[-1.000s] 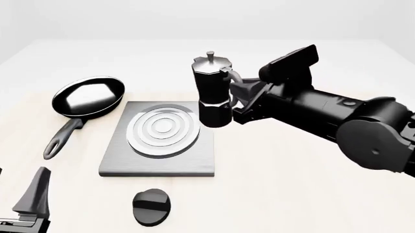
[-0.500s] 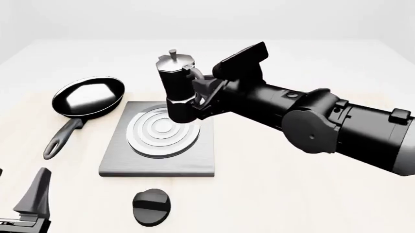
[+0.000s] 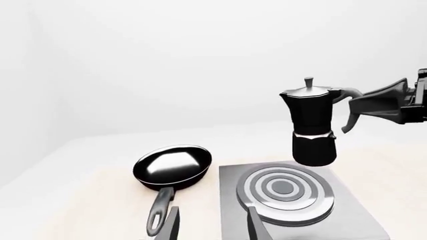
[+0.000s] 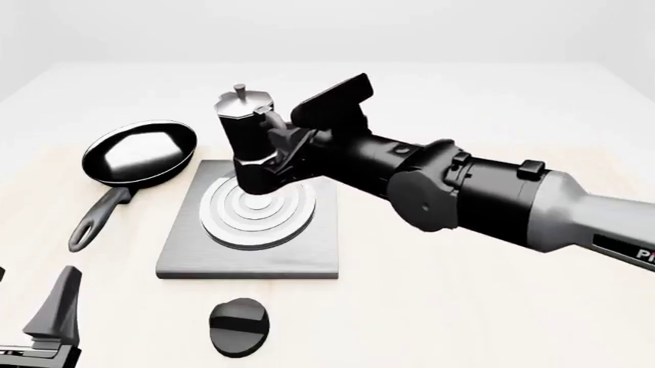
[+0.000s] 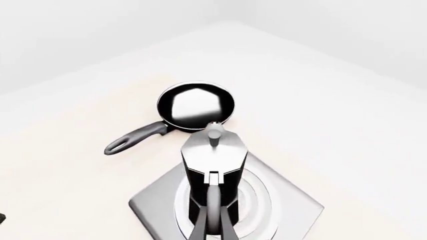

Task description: Turn on the stove and put the moka pot on it.

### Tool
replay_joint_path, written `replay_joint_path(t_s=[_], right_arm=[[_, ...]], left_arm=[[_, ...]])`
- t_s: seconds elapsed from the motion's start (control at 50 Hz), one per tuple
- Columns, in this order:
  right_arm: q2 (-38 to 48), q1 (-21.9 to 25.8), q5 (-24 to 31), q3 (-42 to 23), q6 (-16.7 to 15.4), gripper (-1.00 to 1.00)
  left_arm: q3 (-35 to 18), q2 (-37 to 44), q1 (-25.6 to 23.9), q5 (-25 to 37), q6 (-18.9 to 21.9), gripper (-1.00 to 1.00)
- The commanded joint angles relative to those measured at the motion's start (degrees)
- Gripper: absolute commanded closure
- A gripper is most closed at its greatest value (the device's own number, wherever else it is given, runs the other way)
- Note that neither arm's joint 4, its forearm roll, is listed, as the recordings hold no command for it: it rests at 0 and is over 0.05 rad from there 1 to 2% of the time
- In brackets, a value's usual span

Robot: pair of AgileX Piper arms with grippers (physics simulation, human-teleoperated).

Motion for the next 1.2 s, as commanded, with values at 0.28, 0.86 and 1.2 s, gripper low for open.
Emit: replay_joint_path(t_s=[0.28, 0.86, 1.2], right_arm=[[8.5, 0.7, -4.3, -4.9, 1.6, 1.00], [18.6, -1.8, -7.1, -10.5, 1.9, 1.00], [20.8, -2.9, -9.2, -9.2, 3.0, 1.00]], left_arm=[[0.0, 0.0, 0.1, 0.6, 0.1, -1.00], [0.0, 1.3, 0.3, 0.7, 0.3, -1.00], [0.0, 2.0, 0.2, 0.3, 0.5, -1.00]])
